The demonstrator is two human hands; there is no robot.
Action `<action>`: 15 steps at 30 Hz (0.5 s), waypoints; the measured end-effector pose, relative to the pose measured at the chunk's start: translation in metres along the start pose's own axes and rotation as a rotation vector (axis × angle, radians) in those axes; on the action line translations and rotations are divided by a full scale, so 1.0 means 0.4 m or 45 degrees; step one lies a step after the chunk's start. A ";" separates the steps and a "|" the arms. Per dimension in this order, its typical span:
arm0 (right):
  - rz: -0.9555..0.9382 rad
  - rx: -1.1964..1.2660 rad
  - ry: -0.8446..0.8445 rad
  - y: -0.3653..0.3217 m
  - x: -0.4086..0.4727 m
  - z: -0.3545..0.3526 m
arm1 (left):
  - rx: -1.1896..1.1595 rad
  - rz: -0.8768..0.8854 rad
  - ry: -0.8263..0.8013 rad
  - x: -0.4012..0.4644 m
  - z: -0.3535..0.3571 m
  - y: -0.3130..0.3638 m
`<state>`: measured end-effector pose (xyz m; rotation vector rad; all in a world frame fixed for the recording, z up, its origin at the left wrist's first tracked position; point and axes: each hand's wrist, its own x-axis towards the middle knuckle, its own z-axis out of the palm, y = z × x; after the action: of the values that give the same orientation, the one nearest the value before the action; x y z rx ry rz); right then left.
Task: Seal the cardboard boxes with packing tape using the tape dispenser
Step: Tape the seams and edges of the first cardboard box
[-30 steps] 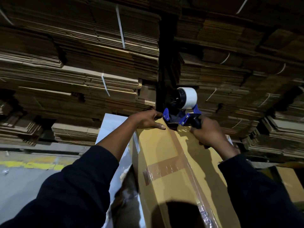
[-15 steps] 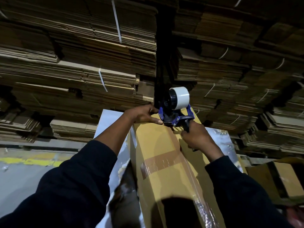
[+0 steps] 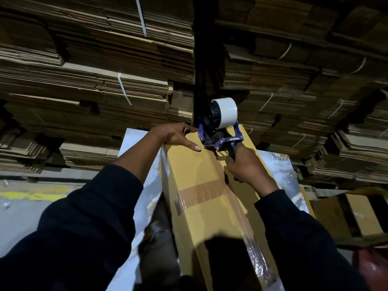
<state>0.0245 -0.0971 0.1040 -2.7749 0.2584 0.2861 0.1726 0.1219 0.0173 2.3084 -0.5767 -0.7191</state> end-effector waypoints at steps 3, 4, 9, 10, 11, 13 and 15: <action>-0.017 0.013 0.013 0.006 -0.013 0.007 | -0.042 0.020 -0.029 0.001 -0.003 -0.003; -0.026 0.017 0.016 0.009 -0.019 0.009 | -0.050 0.027 -0.034 0.001 -0.004 -0.004; -0.025 -0.006 0.007 0.050 -0.049 0.019 | -0.039 0.037 -0.060 0.004 -0.003 -0.012; -0.023 -0.008 0.004 0.060 -0.057 0.021 | -0.033 0.034 -0.071 0.006 -0.003 -0.014; -0.023 -0.009 0.000 0.069 -0.065 0.022 | -0.028 0.036 -0.075 0.008 -0.002 -0.015; -0.030 0.002 -0.004 0.081 -0.077 0.026 | -0.033 0.048 -0.075 0.012 -0.002 -0.019; -0.029 0.029 0.001 0.086 -0.083 0.029 | -0.057 0.087 -0.090 0.010 -0.005 -0.026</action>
<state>-0.0166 -0.1202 0.0898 -2.7534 0.2288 0.2749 0.1789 0.1278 0.0101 2.2185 -0.6617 -0.7755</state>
